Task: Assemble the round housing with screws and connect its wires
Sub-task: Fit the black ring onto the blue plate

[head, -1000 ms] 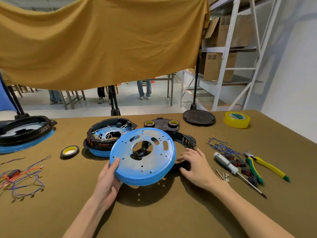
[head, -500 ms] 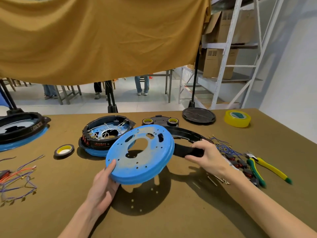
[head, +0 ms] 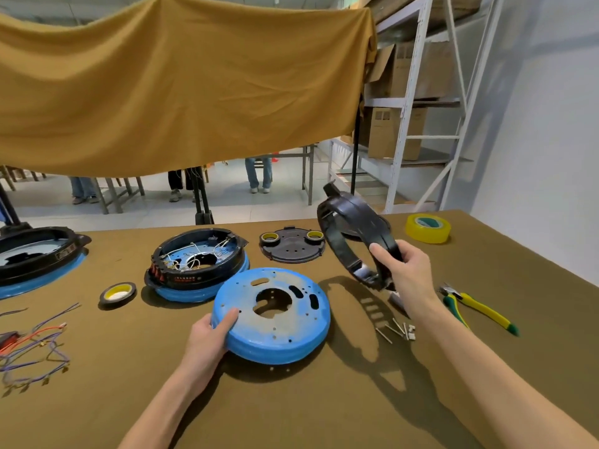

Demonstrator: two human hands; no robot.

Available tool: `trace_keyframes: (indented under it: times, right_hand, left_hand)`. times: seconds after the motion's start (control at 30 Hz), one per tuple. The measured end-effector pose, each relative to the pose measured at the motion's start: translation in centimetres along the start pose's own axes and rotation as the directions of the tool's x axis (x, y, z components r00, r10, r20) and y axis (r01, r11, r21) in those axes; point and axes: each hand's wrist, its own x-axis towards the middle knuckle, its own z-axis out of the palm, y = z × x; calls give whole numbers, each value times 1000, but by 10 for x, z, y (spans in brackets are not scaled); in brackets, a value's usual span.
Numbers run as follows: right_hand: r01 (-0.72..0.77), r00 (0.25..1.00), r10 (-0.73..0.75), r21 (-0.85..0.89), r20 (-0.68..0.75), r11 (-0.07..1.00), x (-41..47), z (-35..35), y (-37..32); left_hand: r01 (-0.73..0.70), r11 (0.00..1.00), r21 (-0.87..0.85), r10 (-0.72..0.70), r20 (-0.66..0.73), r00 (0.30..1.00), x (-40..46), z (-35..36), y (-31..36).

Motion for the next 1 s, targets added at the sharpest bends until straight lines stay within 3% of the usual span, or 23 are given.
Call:
trace_keyframes:
  times: [0.07,0.17,0.3,0.37,0.5,0.63,0.8,0.9,1.0]
  right_hand:
    - [-81,996,85,126,-30,989,2,4,-4]
    - [-156,984,172,242,-47,958,5,9,-5]
    - [-189,972,224,327,-73,926,2,7,-7]
    - [-208,964,254,373,-77,904,2,5,-5]
    - [-243,952,299,423,-70,873,10,8,5]
    - [-301,928,368,463,-59,834,26,21,11]
    - [-265,948,315,456,-36,850,37,30,4]
    - [-145,987,159,269,-30,952,26,33,-3]
    - [62,994,-60,-16,93,998,3,33,-7]
  left_hand:
    - [-7,985,170,8,-8,1000,5,6,2]
    - [-48,882,468,66,-23,998,11,16,5]
    - [-50,550,833,186,-64,980,22,23,3]
    - [-60,478,876,232,-61,971,22,25,-6]
    - [-165,461,872,362,-15,932,30,24,-20]
    - [-175,495,851,370,-24,929,35,21,-23]
    - [-167,482,860,360,-21,933,27,19,-22]
    - [-188,496,848,357,-1,934,22,18,-22]
    - [-226,551,803,357,17,934,19,14,-20]
